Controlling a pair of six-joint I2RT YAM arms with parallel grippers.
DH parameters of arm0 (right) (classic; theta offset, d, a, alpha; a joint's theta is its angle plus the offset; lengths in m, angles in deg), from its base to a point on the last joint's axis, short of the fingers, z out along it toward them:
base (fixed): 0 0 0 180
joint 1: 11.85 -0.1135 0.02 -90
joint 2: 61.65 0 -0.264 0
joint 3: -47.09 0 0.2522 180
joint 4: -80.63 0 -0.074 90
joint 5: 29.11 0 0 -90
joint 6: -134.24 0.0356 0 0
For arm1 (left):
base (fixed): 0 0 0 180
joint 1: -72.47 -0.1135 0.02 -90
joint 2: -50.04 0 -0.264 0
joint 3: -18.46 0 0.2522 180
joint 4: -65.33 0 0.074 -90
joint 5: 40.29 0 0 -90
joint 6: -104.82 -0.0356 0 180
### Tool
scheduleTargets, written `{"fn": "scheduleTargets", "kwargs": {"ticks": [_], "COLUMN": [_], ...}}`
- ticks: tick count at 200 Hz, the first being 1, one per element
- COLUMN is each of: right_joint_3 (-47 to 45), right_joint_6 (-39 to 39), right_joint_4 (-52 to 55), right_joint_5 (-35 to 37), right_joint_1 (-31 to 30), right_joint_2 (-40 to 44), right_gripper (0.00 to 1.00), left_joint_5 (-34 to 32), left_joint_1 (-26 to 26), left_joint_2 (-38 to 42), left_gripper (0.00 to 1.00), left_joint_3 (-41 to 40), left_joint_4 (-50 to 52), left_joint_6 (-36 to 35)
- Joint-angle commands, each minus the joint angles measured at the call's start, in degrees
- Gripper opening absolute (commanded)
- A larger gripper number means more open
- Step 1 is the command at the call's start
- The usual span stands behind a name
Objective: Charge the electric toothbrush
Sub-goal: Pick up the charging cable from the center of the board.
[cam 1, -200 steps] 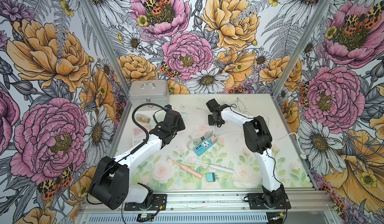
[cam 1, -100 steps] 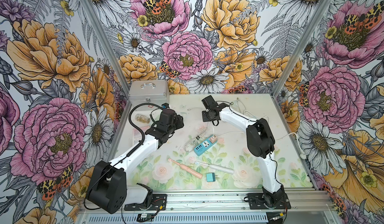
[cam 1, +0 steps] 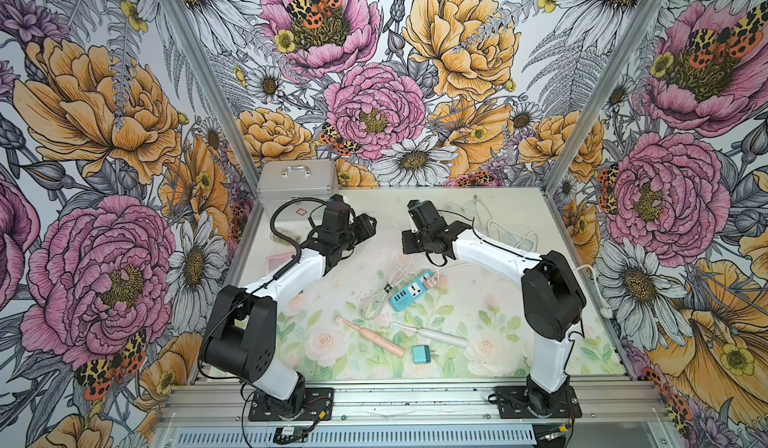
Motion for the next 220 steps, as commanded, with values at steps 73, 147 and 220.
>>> {"fn": "scheduleTargets", "kwargs": {"ticks": [73,147,220], "right_joint_3": [3.4,6.1,10.5], "right_joint_6": [-2.0,-3.2,-4.4], "right_joint_4": [-5.6,-5.9,-5.8], "right_joint_5": [-0.6,-2.6,-4.7], "right_joint_1": [-2.1,-2.5,-2.6], "right_joint_2": [-0.1,-2.9,-5.8], "right_gripper": [0.0,0.0,0.0], "left_joint_5": [-3.6,-4.4,-1.8], "left_joint_1": [0.1,-1.7,-3.0], "left_joint_2": [-9.6,-13.3,-17.5], "left_gripper": [0.59,0.46,0.0], "left_joint_3": [7.4,11.3,13.8], "left_joint_4": [-2.3,-8.4,-12.6], "left_joint_6": [10.9,10.3,7.2]}}
